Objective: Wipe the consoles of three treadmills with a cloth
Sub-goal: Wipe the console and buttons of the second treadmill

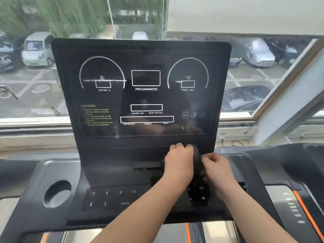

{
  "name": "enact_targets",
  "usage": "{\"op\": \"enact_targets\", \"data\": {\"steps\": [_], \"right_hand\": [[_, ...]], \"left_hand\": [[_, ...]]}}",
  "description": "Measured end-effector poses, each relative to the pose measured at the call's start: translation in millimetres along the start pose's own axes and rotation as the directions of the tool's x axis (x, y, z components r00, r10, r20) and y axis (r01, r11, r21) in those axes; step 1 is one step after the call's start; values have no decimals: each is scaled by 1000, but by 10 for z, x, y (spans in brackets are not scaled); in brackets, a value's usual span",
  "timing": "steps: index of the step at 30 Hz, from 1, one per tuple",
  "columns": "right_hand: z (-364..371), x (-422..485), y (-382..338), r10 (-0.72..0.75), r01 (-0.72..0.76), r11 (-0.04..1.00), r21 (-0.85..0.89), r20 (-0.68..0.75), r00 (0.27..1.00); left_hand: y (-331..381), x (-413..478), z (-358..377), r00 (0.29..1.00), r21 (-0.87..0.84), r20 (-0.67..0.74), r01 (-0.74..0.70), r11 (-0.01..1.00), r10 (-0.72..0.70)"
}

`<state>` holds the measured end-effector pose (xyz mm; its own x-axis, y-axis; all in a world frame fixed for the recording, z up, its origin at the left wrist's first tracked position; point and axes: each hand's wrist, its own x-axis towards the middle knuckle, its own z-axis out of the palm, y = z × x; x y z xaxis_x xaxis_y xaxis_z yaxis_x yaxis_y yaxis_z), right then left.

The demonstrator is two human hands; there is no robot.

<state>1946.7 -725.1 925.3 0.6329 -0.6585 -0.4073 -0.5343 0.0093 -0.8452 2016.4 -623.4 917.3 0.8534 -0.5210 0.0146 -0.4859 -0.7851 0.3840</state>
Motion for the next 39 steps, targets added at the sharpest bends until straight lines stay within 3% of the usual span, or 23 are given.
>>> {"op": "enact_targets", "data": {"steps": [8, 12, 14, 18, 20, 22, 24, 27, 31, 39], "right_hand": [[-484, 131, 105, 17, -2, 993, 120, -129, 992], [-534, 53, 18, -47, 106, 972, 211, -267, 963], [-514, -7, -52, -72, 153, 957, 245, -313, 947], [-352, -153, -81, -41, 100, 955, 279, -209, 977], [-212, -206, -46, -45, 84, 956, 283, -140, 989], [-62, -212, -19, -51, 80, 946, 315, -102, 993], [75, -193, -21, -60, 86, 942, 324, -91, 994], [211, -174, -88, -85, 115, 957, 267, -121, 989], [334, -146, -234, -159, 171, 973, 154, -87, 983], [878, -394, -532, -308, 320, 946, -49, 164, 937]], "left_hand": [[446, 99, 224, 988, -306, 46, -126, 944, 147], [574, 116, 61, 977, -396, -70, -213, 893, 202], [611, 90, -42, 962, -353, -123, -273, 895, 245], [352, 66, -211, 961, -50, 65, -264, 963, 267], [226, 18, -304, 944, 77, -51, -322, 944, 326], [122, 37, -341, 864, 176, -248, -404, 898, 438], [-11, 101, -370, 788, 275, -304, -466, 841, 535], [-304, 151, -350, 830, 414, -147, -441, 796, 537], [-625, 24, -364, 891, 371, -97, -382, 847, 444], [-1692, -178, -670, 905, 314, -259, -250, 916, 336]]}}
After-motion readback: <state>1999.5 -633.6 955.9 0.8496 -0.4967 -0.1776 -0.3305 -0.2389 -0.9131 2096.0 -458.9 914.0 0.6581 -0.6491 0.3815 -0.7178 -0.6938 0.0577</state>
